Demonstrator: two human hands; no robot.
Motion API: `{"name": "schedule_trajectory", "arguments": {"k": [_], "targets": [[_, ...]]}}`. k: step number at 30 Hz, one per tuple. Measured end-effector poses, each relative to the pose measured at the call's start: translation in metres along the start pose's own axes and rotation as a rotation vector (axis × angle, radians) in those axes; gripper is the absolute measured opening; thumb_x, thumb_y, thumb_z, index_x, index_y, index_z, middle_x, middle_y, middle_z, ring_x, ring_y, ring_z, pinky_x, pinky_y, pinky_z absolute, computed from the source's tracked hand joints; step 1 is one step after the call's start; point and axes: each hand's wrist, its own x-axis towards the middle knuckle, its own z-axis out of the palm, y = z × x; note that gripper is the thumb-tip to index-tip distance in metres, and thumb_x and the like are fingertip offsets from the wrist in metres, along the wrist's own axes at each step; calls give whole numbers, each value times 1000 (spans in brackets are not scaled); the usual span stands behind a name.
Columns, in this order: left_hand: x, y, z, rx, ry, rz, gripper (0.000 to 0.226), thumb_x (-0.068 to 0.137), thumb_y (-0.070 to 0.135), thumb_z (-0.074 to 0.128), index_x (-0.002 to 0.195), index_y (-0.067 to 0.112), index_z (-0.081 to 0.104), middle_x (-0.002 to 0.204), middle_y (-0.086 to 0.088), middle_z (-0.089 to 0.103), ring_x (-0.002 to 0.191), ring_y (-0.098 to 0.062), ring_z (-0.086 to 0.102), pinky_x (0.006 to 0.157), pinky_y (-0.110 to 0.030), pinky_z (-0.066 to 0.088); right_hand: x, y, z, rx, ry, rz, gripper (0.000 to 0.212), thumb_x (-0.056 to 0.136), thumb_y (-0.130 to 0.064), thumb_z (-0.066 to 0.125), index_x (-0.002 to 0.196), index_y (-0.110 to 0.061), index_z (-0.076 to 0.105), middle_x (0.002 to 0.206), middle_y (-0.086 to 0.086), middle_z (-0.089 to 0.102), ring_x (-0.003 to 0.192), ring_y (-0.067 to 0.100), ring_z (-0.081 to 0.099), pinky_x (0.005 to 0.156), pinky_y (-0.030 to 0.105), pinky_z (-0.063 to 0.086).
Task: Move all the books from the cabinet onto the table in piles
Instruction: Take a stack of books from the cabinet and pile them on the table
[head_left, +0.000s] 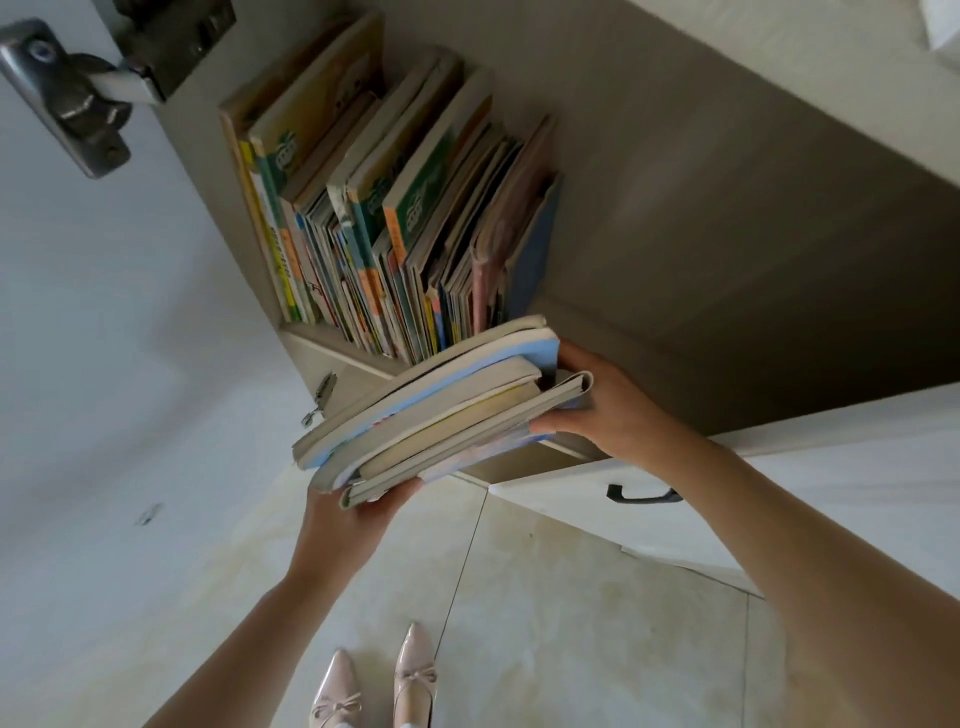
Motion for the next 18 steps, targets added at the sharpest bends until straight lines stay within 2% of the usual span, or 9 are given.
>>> {"name": "schedule_trajectory", "arguments": {"k": [3,5,9,11,12,15,18], "targets": [[-1,-1,-4,-71,-67,-89,63,69,25,82,127,32,58,120,15,65,116,-9,60,89,-31,55,-5,2,-1,-5,-20,0,56,77,-24,78,127,-18,54,119,0,67,110,18,63,95,38,53],[-5,6,-9,-94,-102,-171,60,64,32,82,120,40,60,113,17,68,109,-6,64,85,-27,56,-11,1,0,20,-30,48,54,78,-24,78,125,-17,53,119,1,66,110,17,62,92,31,55],[-25,47,-42,-118,-85,-260,62,58,14,91,107,29,57,98,8,72,96,-5,68,77,-23,59,-42,-33,-5,167,-87,203,53,79,-29,76,123,-18,50,114,-1,62,106,15,62,79,22,56],[-37,76,-61,-208,-59,-305,58,59,16,87,107,27,57,99,7,73,95,-9,69,74,-21,59,-65,-57,-6,297,-89,270,45,81,-27,73,119,-21,49,106,-4,61,99,13,63,69,18,56],[-44,91,-70,-262,-43,-339,58,59,20,88,108,26,58,102,7,74,94,-14,71,75,-25,59,-78,-70,-5,370,-81,286,40,83,-25,71,116,-23,49,104,-6,62,96,12,63,66,16,56],[-66,136,-97,-482,13,-463,67,57,38,90,113,19,60,109,-5,72,91,-29,72,77,-40,59,-120,-115,-1,578,-21,290,26,88,-26,66,111,-29,54,104,-5,67,100,14,67,73,21,57],[-88,168,-116,-665,33,-610,87,39,44,94,113,12,63,103,-11,71,82,-32,71,69,-38,59,-153,-151,6,690,71,274,16,91,-26,62,107,-29,60,100,-6,74,96,12,71,81,29,58]]}}
